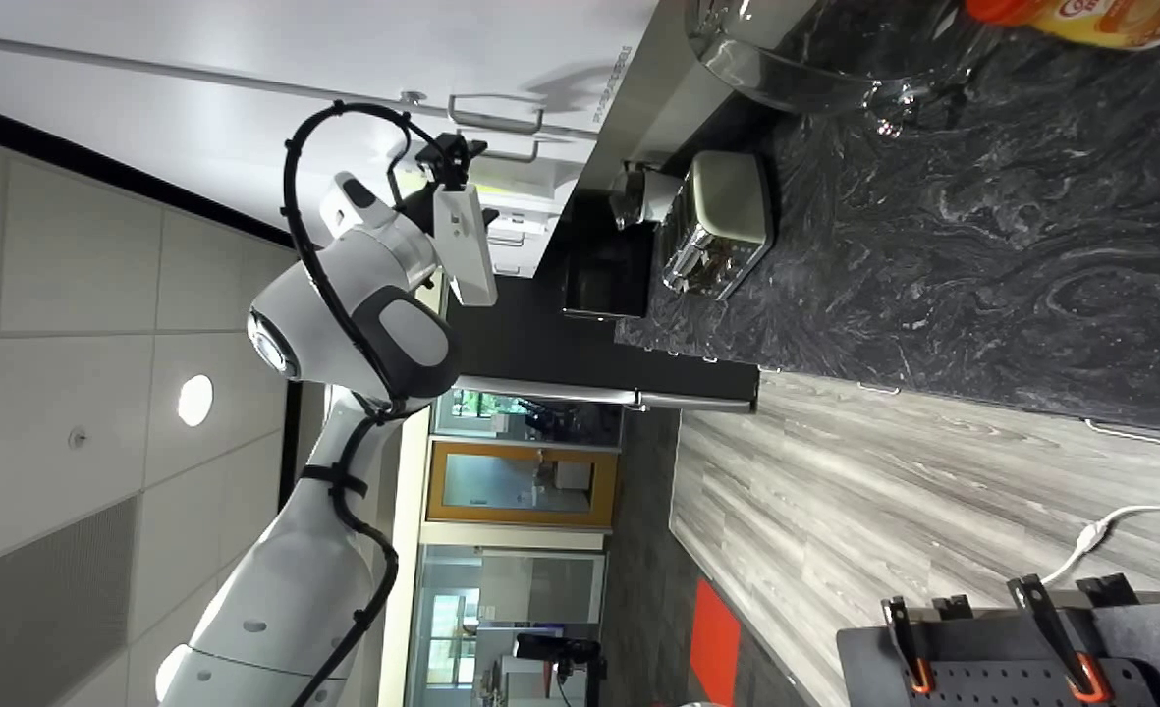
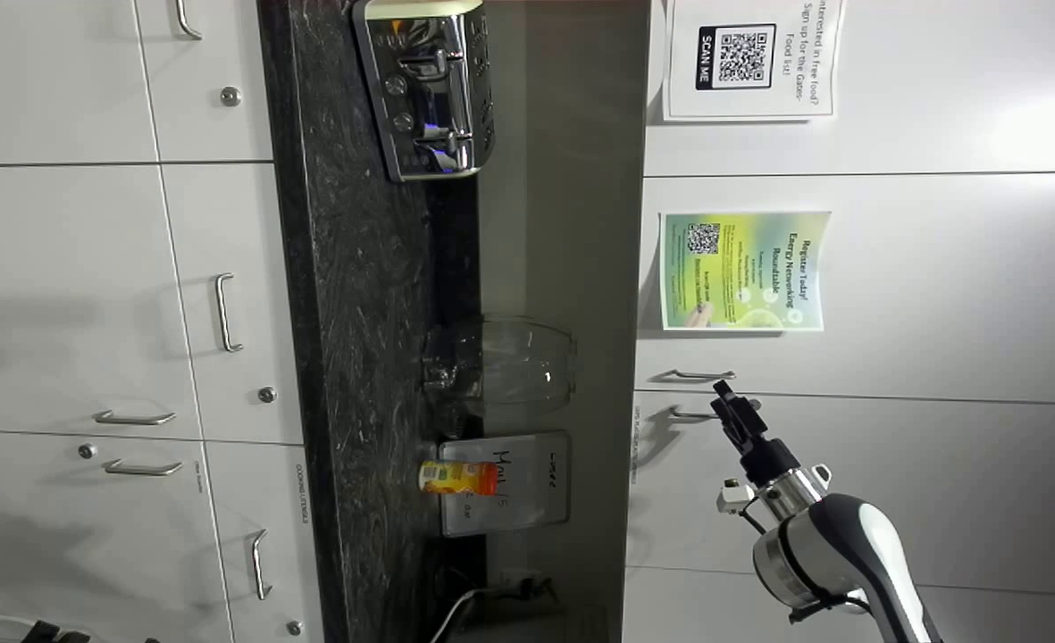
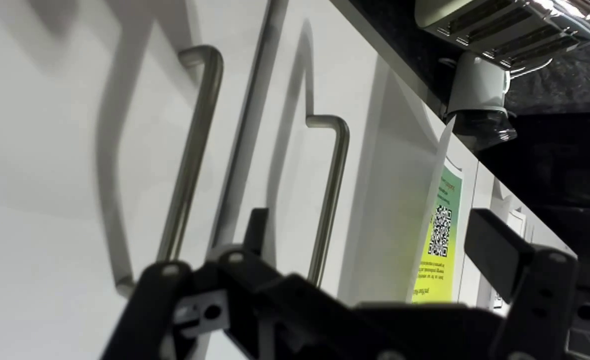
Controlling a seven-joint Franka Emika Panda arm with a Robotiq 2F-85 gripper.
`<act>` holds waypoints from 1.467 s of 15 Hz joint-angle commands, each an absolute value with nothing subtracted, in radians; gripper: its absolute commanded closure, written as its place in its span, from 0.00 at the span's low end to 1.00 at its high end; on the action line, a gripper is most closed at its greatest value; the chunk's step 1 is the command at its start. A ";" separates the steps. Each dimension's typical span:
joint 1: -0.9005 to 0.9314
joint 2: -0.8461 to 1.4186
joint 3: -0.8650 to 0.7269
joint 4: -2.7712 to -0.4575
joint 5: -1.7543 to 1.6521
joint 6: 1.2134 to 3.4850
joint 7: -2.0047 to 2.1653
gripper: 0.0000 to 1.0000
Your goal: Open the left door of the third upper cabinet from the left
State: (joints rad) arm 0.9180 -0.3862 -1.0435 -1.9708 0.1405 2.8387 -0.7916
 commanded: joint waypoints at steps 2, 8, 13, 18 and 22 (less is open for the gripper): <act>1.020 -0.349 -1.134 -1.898 0.201 2.812 -0.857 0.00; 1.156 -0.353 -1.248 -1.857 0.185 2.802 -0.847 0.00; 1.254 -0.384 -1.315 -1.842 0.157 2.755 -0.830 0.00; 1.281 -0.406 -1.319 -1.839 0.141 2.704 -0.834 0.00; 1.271 -0.431 -1.288 -1.837 0.140 2.659 -0.831 0.00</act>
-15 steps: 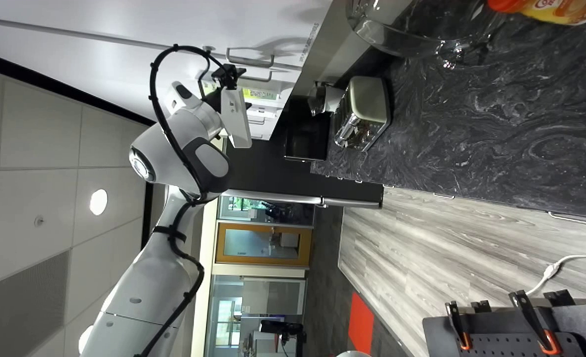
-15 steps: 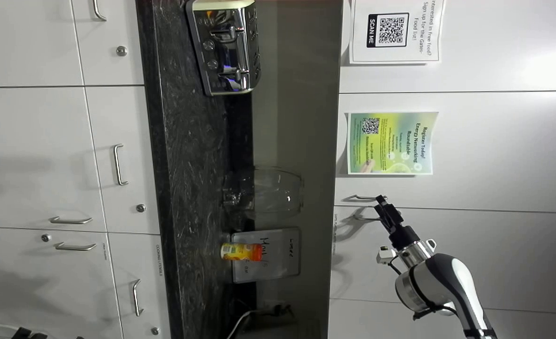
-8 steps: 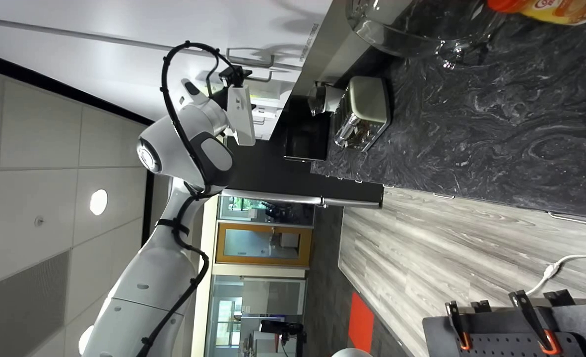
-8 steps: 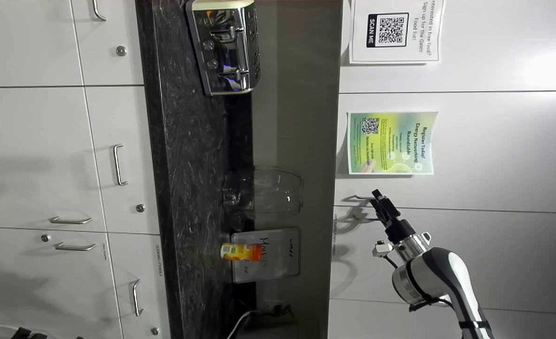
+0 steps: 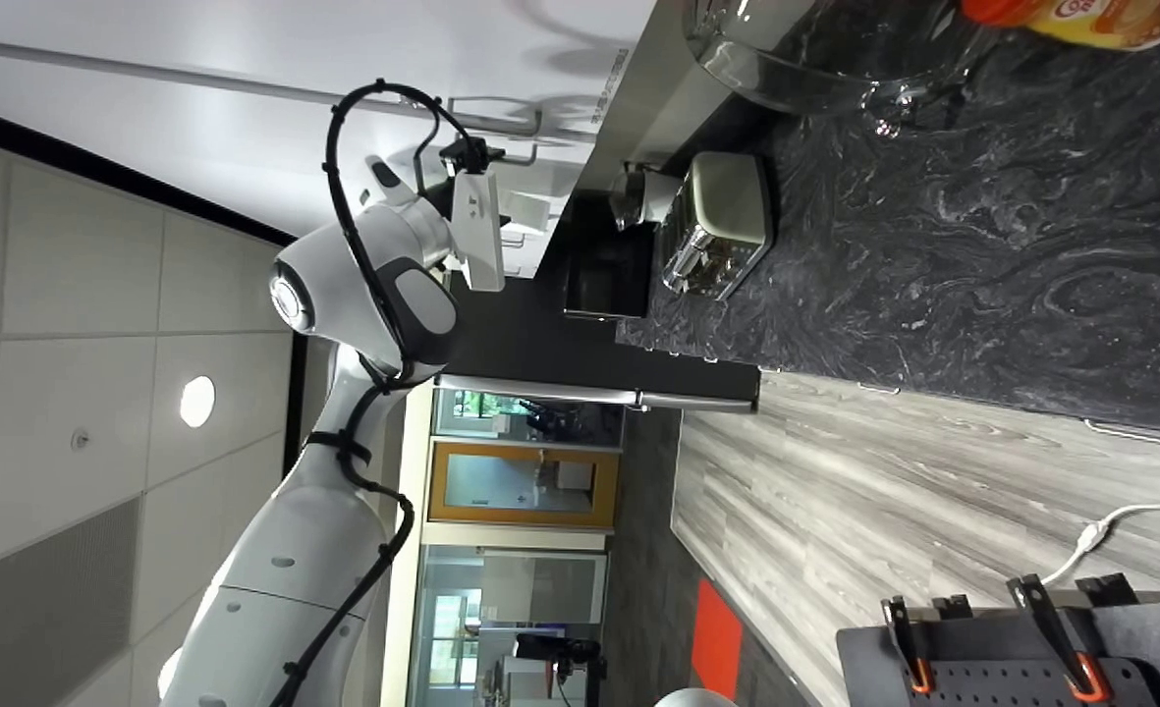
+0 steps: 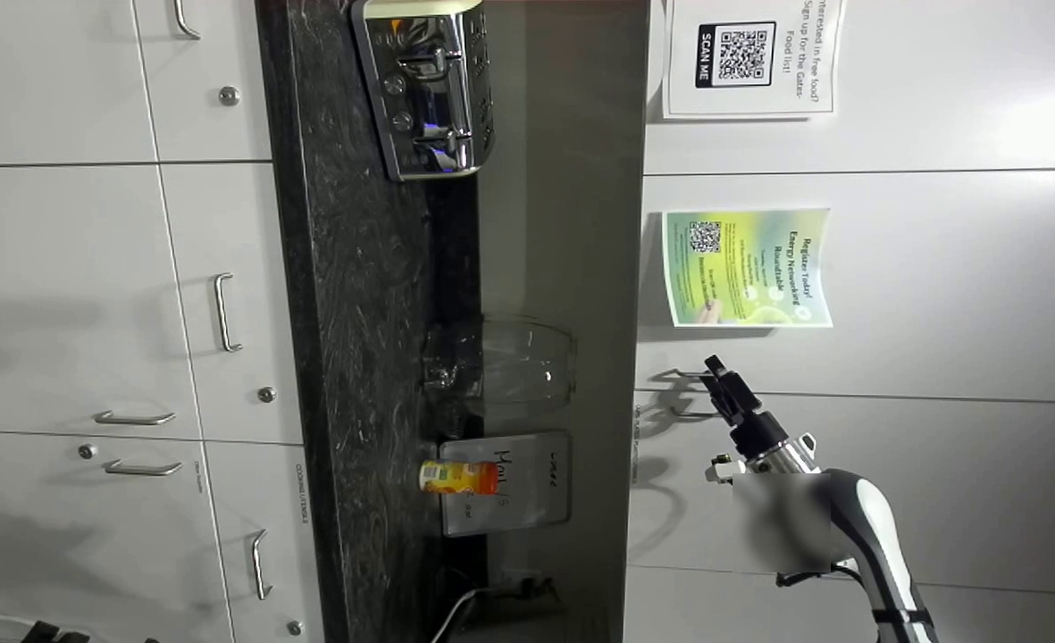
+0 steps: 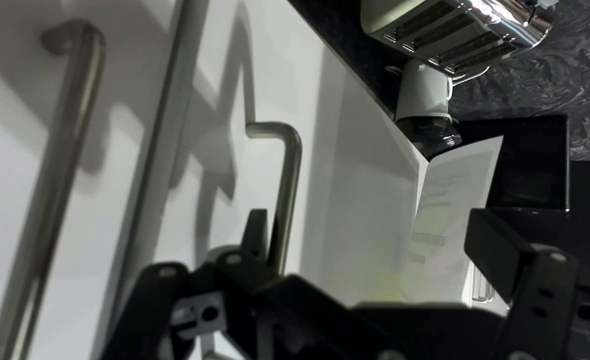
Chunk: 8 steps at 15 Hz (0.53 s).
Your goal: Open the left door of the third upper cabinet from the left
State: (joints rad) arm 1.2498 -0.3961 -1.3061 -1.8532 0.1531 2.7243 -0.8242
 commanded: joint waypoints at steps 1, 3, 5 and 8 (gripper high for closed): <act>1.266 -0.435 -1.278 -1.840 0.139 2.653 -0.830 0.00; 1.248 -0.435 -1.252 -1.849 0.134 2.655 -0.825 0.00; 1.227 -0.430 -1.225 -1.866 0.121 2.671 -0.822 0.00; 1.194 -0.427 -1.184 -1.897 0.107 2.683 -0.831 0.00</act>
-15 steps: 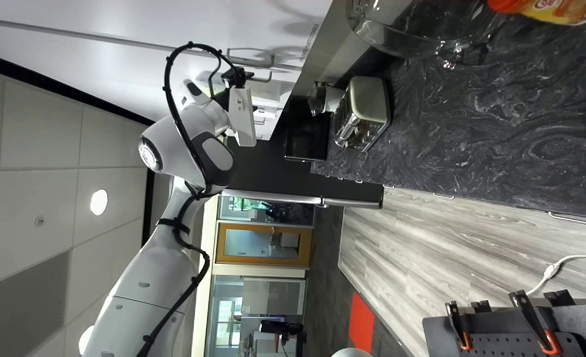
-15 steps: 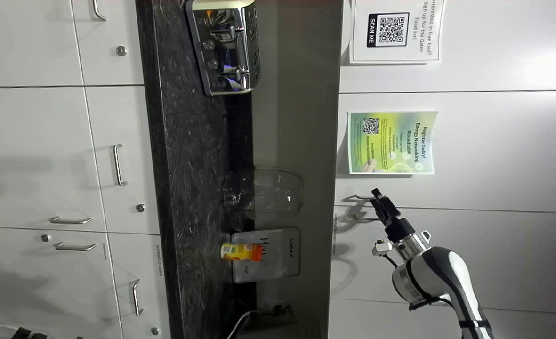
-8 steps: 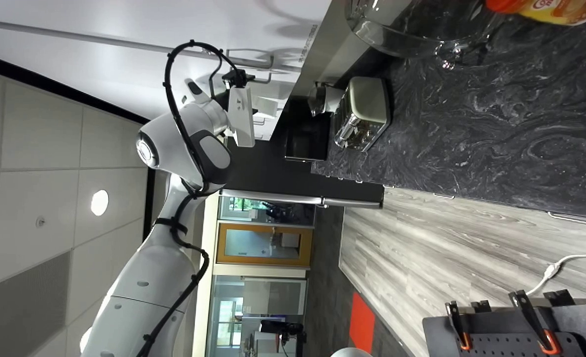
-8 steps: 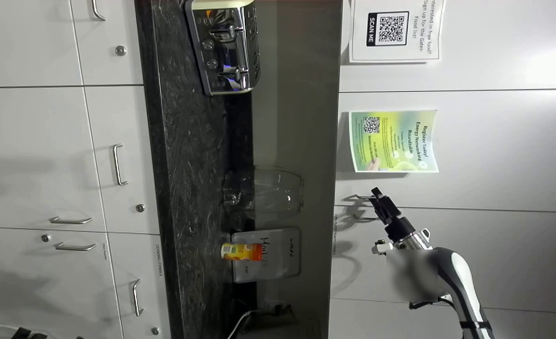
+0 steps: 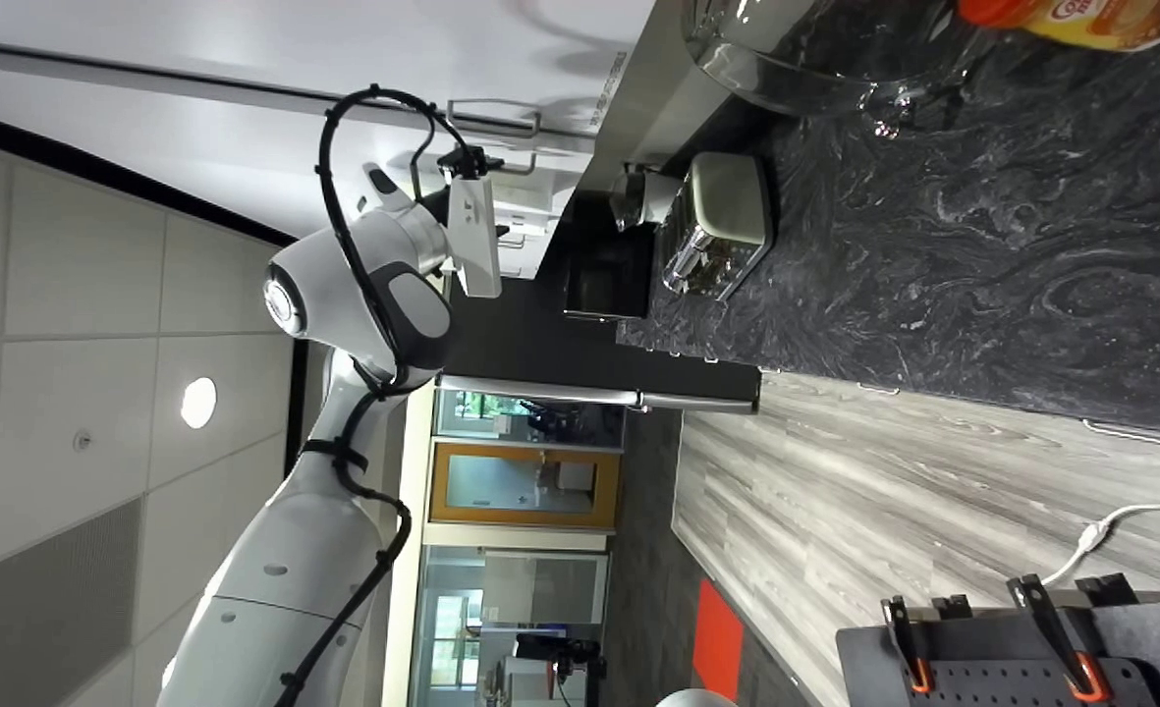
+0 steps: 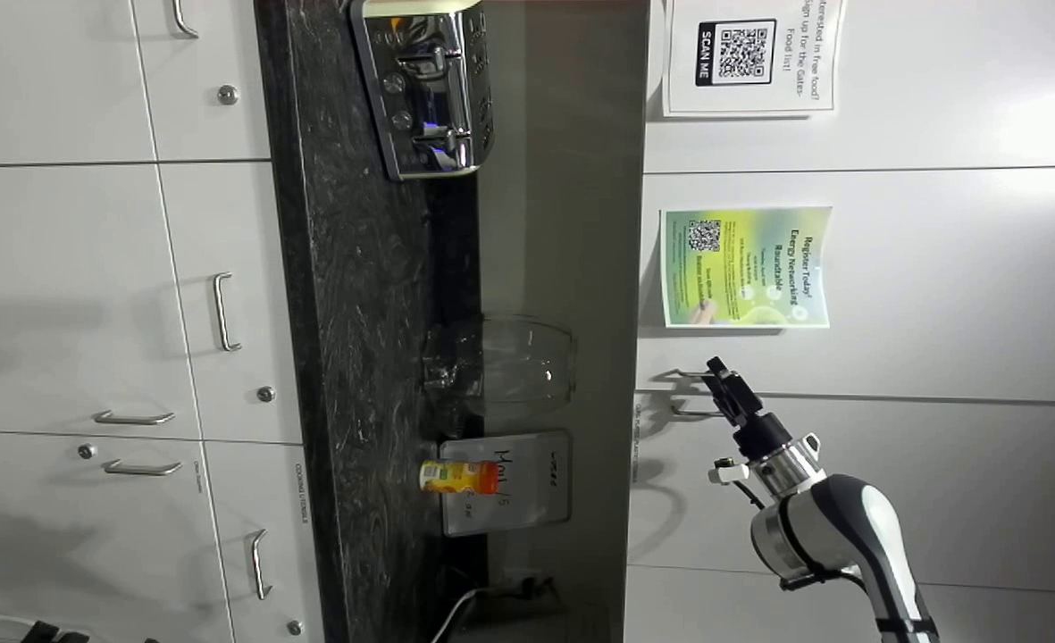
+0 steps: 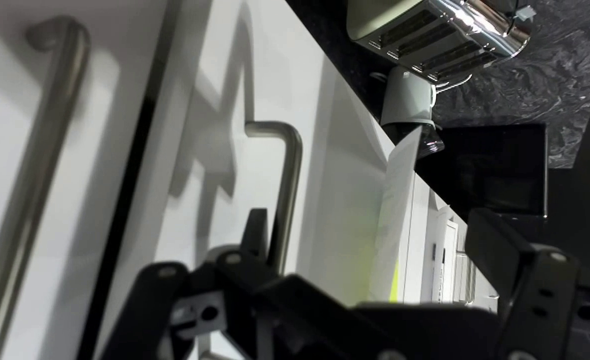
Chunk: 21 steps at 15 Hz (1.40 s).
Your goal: Open the left door of the third upper cabinet from the left
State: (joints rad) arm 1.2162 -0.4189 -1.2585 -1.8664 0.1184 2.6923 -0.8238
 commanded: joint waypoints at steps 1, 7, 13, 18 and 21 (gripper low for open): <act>1.181 -0.424 -1.168 -1.906 0.106 2.685 -0.832 0.00; 1.095 -0.413 -1.053 -1.967 0.113 2.692 -0.842 0.00; 0.998 -0.390 -0.927 -2.044 0.142 2.762 -0.841 0.00; 0.891 -0.314 -0.824 -2.142 0.126 3.028 -0.773 0.00; 0.849 -0.266 -0.778 -2.173 0.091 3.161 -0.707 0.00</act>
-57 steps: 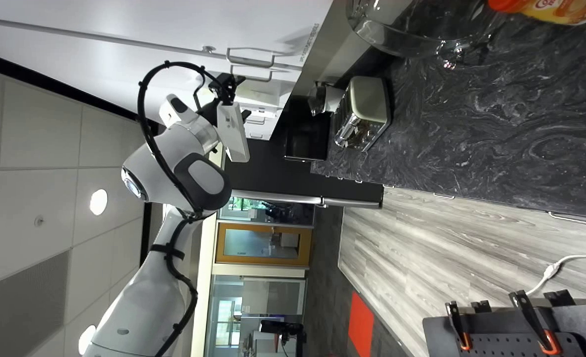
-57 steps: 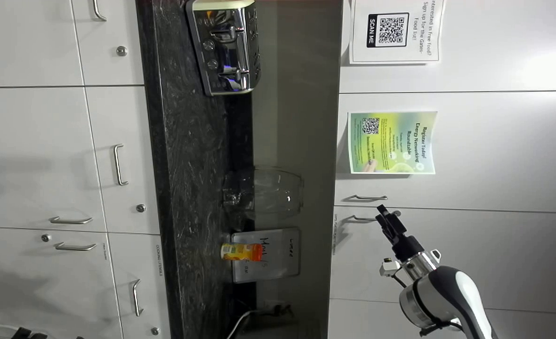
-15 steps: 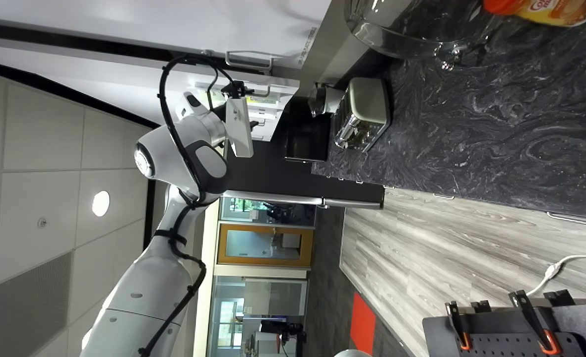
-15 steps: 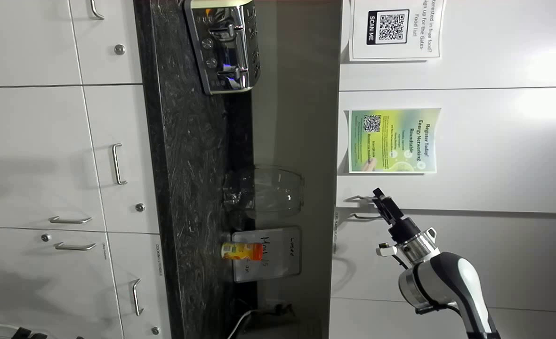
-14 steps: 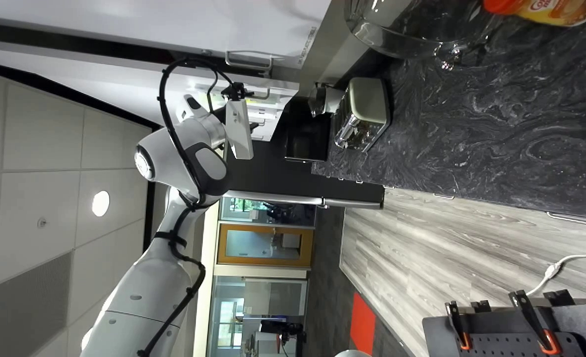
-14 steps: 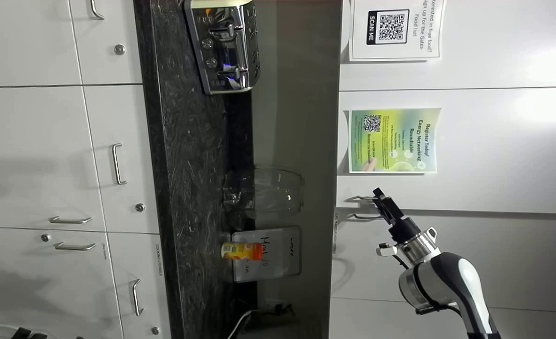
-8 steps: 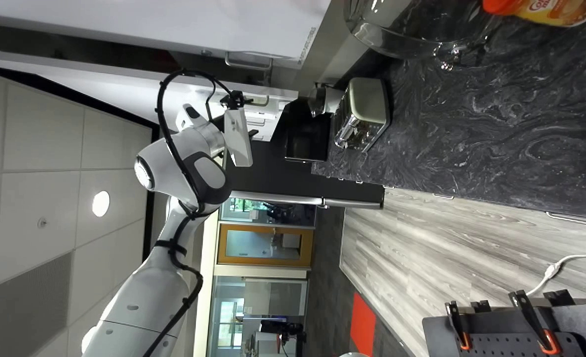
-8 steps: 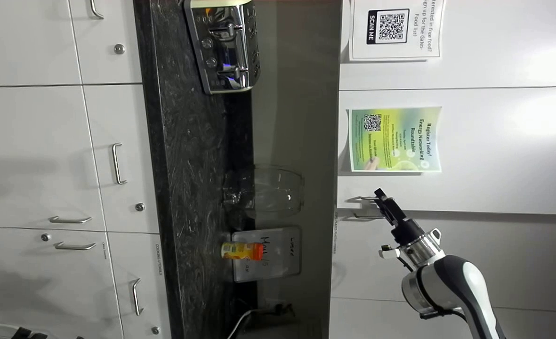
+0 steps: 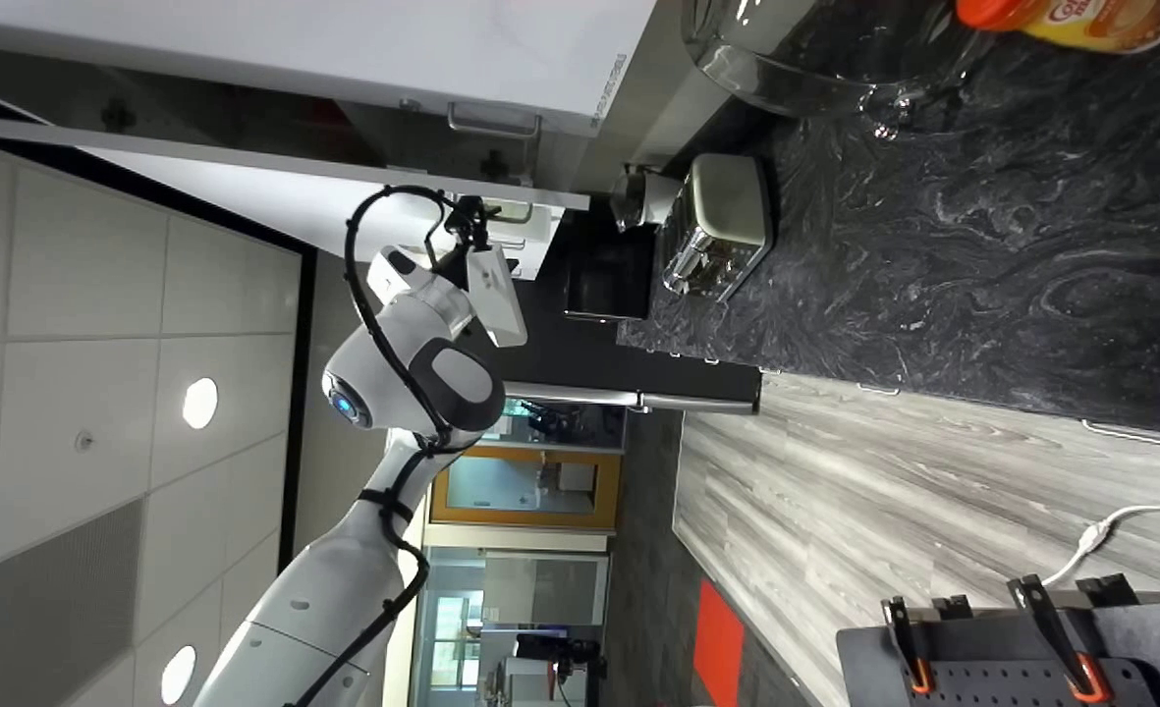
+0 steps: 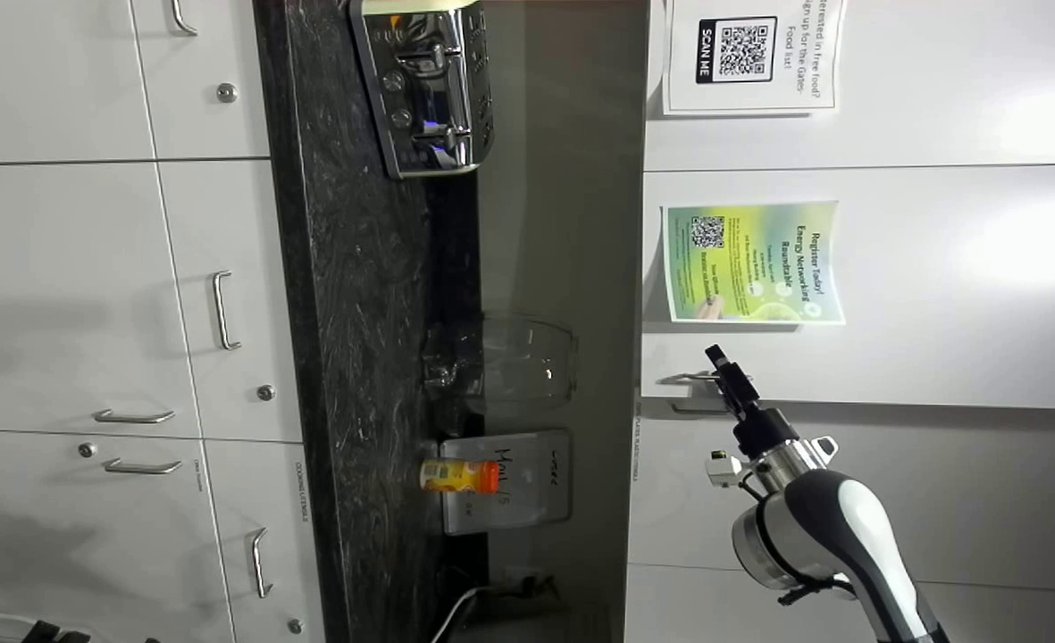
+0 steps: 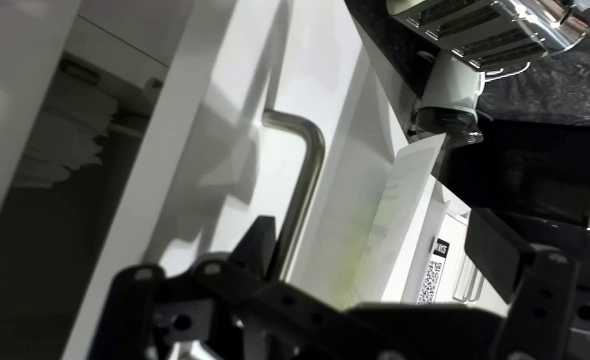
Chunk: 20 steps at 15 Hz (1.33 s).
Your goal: Open the left door of the third upper cabinet from the left
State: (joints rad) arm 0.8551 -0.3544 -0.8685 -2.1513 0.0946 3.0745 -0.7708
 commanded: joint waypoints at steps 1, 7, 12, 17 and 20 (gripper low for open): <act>0.825 -0.246 -0.755 -2.177 0.089 3.197 -0.692 0.00; 0.667 -0.187 -0.601 -2.197 0.092 3.290 -0.653 0.00; 0.537 -0.195 -0.468 -2.229 0.086 3.304 -0.665 0.00; 0.410 -0.205 -0.337 -2.261 0.085 3.325 -0.672 0.00; 0.320 -0.207 -0.244 -2.283 0.094 3.360 -0.682 0.00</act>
State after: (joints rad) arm 0.3504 -0.2383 -0.3714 -2.2686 0.0945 3.3403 -0.6791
